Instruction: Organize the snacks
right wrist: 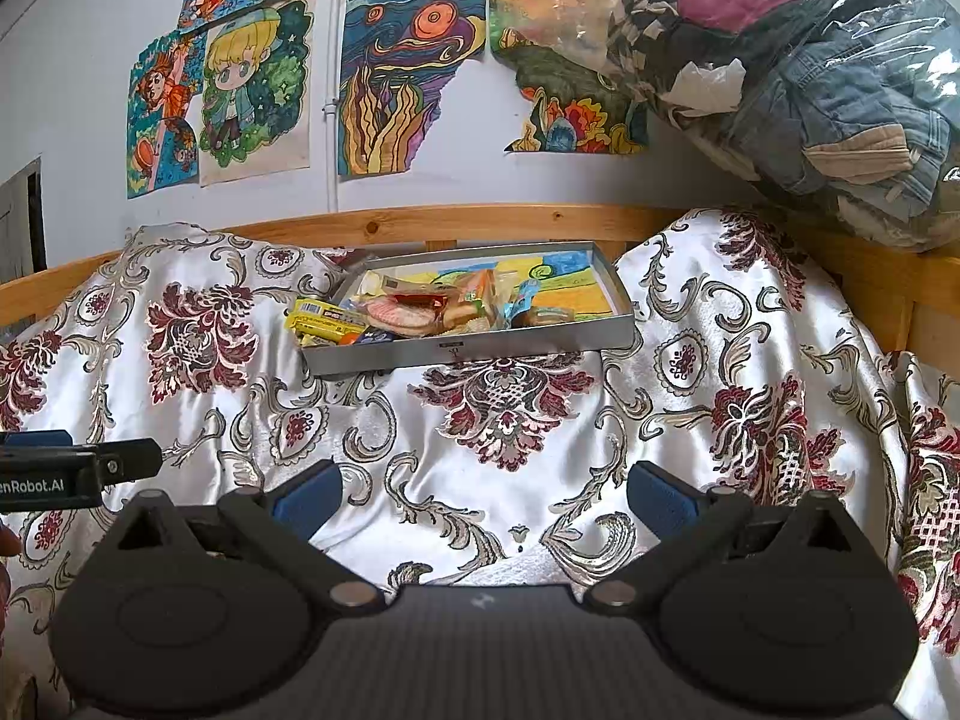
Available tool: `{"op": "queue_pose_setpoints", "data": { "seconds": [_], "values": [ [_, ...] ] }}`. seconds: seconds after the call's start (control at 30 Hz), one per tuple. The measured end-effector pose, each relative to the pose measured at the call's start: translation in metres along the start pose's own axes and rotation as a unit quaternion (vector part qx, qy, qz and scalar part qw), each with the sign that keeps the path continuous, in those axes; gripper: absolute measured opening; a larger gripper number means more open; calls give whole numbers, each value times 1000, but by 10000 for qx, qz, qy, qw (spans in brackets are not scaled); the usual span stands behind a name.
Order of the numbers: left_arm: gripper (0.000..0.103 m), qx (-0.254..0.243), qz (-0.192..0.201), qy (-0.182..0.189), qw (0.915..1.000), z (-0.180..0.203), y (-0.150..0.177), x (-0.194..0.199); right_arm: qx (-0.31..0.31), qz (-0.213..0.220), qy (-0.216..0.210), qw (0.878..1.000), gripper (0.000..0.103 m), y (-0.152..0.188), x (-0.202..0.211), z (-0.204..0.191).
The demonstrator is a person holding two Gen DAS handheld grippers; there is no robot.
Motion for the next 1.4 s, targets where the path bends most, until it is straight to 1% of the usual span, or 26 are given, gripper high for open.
{"op": "queue_pose_setpoints", "data": {
  "seconds": [0.9, 1.1, 1.4],
  "values": [
    [102, 25, -44, -6, 10000, -2, 2, 0, 45, -10, -5, 10000, 103, 2, 0, -2],
    [102, -66, -121, -55, 9999, 4, 2, 2, 61, -43, -33, 10000, 103, 2, -2, -1],
    [102, 78, -82, 303, 9995, 5, 1, 6, 54, -34, -43, 10000, 103, 1, -2, 0]
  ]
}}
Point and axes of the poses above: each gripper's, at about its wrist camera, not at the fingertips, and x roughly against the way its jaws point, z to its right, y to its underside, the point moved 3 cm from there along -x, roughly the way its jaws point, and after that the axes turned 13 degrees about -z, right-handed, at the moved point
